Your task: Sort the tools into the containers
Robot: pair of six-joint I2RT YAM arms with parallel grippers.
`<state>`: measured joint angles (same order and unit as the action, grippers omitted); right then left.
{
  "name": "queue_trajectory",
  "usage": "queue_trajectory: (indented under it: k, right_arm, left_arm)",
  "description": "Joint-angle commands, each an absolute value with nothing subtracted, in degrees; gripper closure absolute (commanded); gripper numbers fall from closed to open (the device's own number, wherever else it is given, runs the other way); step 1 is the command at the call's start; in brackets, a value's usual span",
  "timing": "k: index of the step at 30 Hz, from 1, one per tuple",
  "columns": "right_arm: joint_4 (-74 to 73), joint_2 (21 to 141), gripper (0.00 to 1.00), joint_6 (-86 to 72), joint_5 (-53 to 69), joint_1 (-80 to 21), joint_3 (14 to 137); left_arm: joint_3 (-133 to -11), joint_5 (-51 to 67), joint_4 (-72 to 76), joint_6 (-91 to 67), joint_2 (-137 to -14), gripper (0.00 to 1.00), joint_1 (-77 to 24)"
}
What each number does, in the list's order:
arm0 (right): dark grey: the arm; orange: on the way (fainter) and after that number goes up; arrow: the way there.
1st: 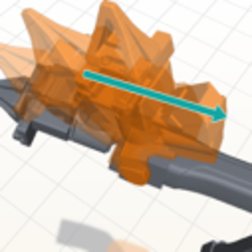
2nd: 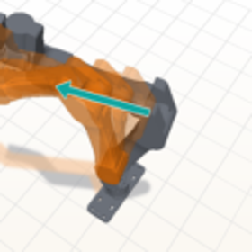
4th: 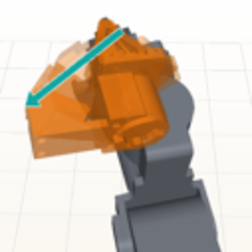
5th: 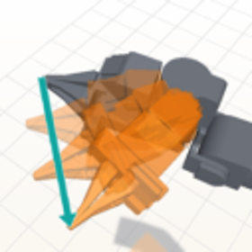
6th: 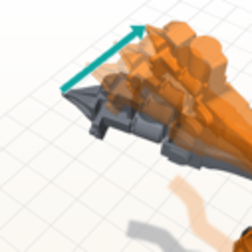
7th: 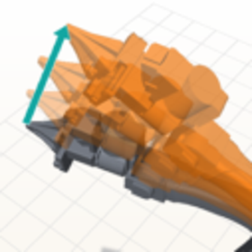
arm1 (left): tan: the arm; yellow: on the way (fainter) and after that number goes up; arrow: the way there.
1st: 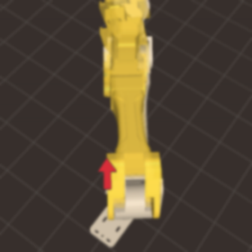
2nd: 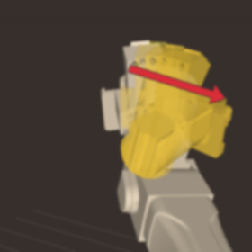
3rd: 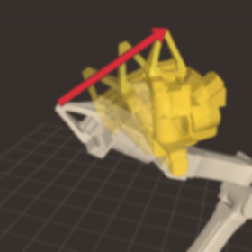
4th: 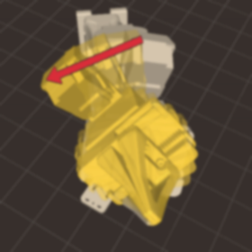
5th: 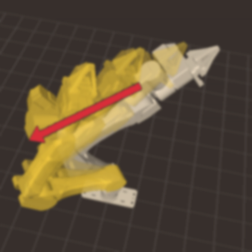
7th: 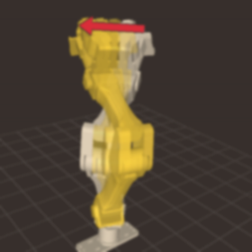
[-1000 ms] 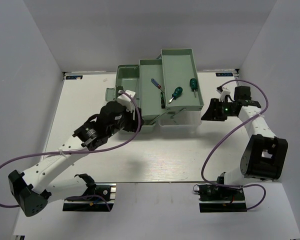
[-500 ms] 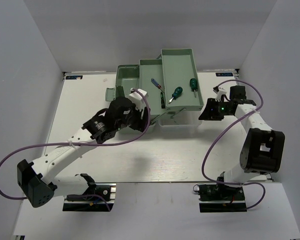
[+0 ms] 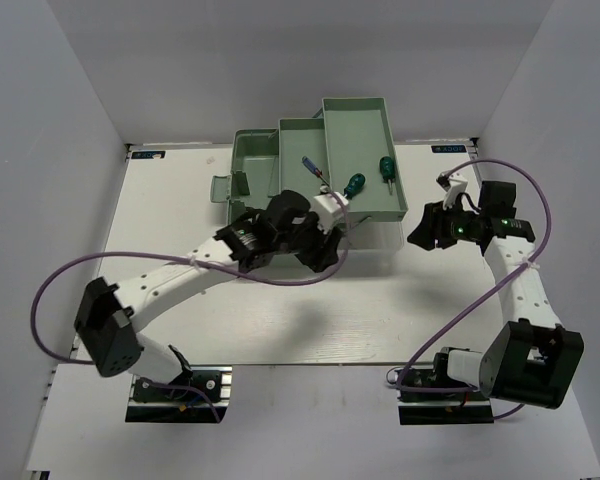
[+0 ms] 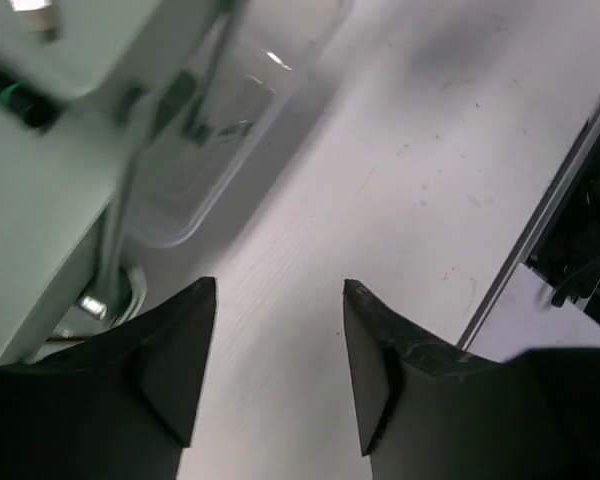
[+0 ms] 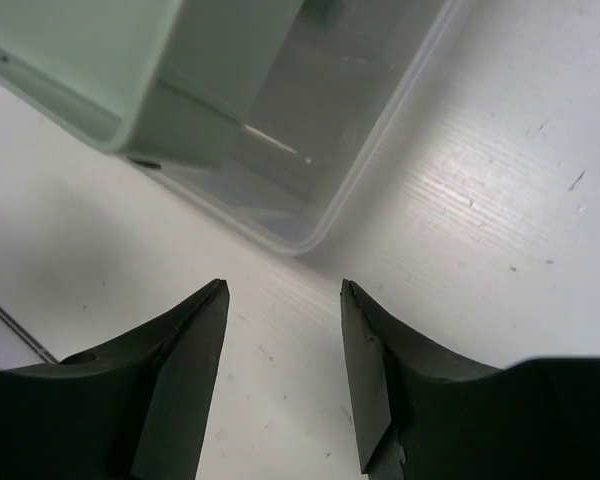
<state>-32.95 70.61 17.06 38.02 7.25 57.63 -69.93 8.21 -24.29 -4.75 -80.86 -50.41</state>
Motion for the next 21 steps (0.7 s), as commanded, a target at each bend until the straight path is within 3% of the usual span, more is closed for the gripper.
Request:
queue_trajectory:
  k: [1, 4, 6, 21]
  right_arm:
    - [-36.5, 69.4, 0.45, 20.8, 40.3, 8.5, 56.7]
    - [-38.2, 68.6, 0.42, 22.8, 39.7, 9.6, 57.3]
    - [-39.1, 68.7, 0.42, 24.1, 39.6, 10.5, 58.1]
    - [-41.8, 68.5, 0.41, 25.1, 41.3, 15.0, 61.7]
  left_arm:
    - [-74.2, 12.3, -22.5, 0.7, -84.3, 0.35, -53.1]
    - [-74.7, 10.3, -21.1, 3.7, -86.4, 0.22, -55.1]
    - [-75.2, 9.1, -20.6, 5.2, -88.5, 0.19, -56.0]
    - [-85.5, 4.1, -14.3, 13.6, -103.0, 0.15, -61.0]
